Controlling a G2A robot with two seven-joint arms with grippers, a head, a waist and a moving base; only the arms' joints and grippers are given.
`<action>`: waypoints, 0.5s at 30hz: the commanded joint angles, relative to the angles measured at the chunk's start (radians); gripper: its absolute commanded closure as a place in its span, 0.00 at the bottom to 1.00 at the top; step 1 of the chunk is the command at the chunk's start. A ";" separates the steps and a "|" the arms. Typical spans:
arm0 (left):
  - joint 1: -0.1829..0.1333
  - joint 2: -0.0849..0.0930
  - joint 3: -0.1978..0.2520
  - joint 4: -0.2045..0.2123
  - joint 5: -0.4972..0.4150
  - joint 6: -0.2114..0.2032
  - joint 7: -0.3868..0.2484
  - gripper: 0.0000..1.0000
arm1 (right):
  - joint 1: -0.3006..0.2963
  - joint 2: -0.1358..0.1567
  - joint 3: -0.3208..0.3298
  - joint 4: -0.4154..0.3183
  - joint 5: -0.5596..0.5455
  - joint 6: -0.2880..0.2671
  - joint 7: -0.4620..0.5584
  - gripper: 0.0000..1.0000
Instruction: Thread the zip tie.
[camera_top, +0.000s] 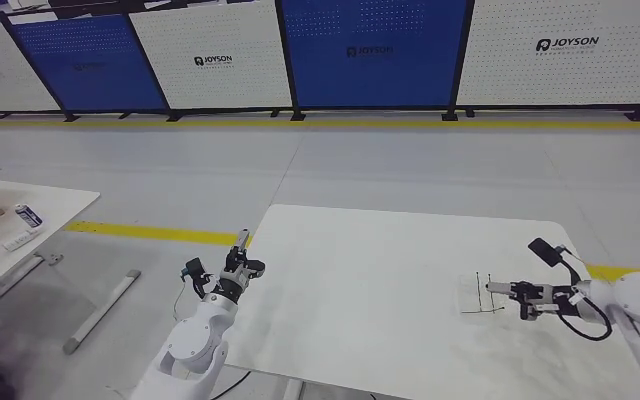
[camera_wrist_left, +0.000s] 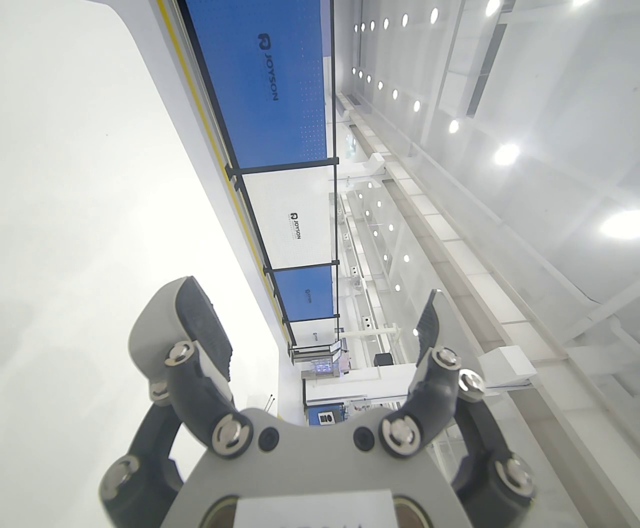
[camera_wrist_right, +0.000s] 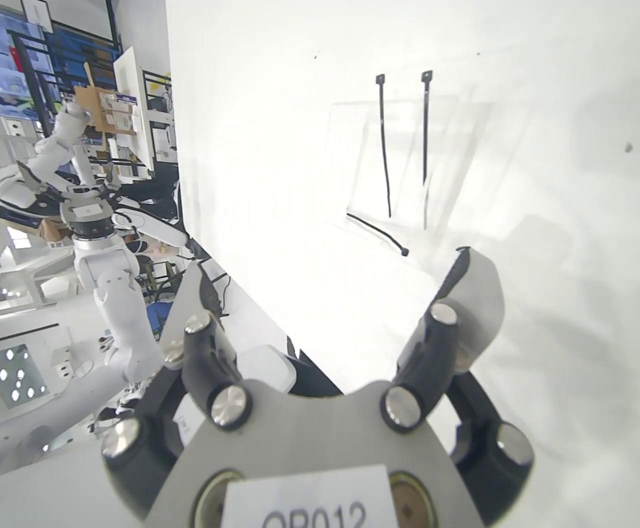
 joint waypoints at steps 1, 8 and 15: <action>0.000 0.000 0.000 0.000 0.000 0.000 0.000 0.00 | 0.000 0.001 -0.003 0.001 -0.015 0.014 0.002 0.12; 0.000 0.000 0.000 0.000 0.000 0.000 0.000 0.00 | 0.009 -0.006 -0.021 0.031 -0.033 0.039 -0.005 0.56; 0.000 0.000 0.000 0.000 0.000 0.000 0.000 0.00 | 0.010 -0.007 -0.022 0.050 -0.041 0.047 -0.008 0.61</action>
